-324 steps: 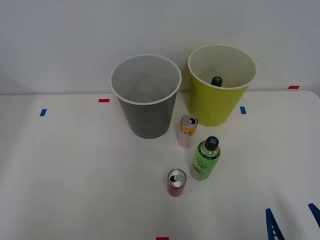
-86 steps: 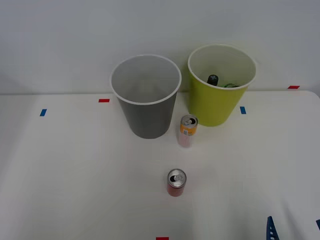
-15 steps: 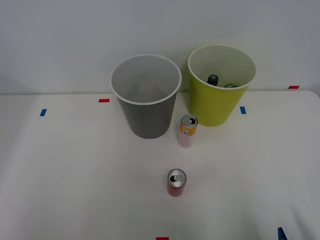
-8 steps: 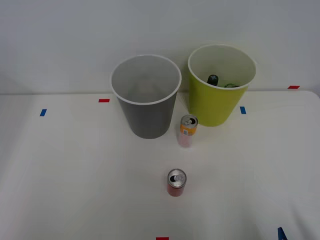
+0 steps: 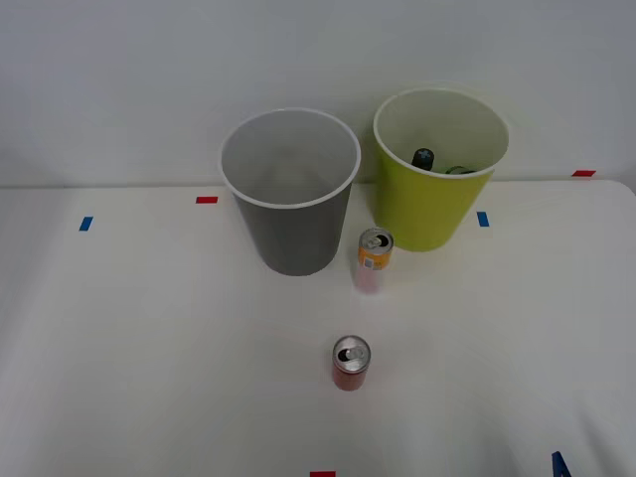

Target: Put cans in the gray bin, plastic bottles in the light green bin

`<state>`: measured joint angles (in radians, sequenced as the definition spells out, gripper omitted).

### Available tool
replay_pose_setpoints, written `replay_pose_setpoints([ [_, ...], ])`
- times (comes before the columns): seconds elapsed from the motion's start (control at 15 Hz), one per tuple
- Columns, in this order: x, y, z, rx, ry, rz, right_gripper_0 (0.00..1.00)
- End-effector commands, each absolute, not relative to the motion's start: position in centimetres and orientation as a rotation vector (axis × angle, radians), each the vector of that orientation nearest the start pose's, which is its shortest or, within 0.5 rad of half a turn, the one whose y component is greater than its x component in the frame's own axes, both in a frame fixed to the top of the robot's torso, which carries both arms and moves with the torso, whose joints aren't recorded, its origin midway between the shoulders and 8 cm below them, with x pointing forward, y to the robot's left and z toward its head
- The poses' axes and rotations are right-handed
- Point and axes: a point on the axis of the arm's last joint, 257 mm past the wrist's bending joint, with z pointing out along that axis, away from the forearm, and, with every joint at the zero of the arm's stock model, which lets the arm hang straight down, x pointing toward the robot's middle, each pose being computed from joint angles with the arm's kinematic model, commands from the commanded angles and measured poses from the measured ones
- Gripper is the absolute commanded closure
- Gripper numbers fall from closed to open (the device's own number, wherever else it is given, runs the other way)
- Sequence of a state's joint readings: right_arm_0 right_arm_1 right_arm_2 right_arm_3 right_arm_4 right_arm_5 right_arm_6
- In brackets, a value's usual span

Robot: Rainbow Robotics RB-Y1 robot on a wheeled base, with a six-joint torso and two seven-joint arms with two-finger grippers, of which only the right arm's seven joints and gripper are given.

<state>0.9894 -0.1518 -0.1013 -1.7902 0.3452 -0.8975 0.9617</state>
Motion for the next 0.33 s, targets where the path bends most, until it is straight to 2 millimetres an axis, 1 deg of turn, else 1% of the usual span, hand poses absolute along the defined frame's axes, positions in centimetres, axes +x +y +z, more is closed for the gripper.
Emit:
replay_pose_setpoints([
  [0.07,20.30,-31.07,-26.43,-0.027,1.504,0.090,0.00],
  [0.33,20.30,-31.07,-26.43,-0.027,1.504,0.090,0.00],
])
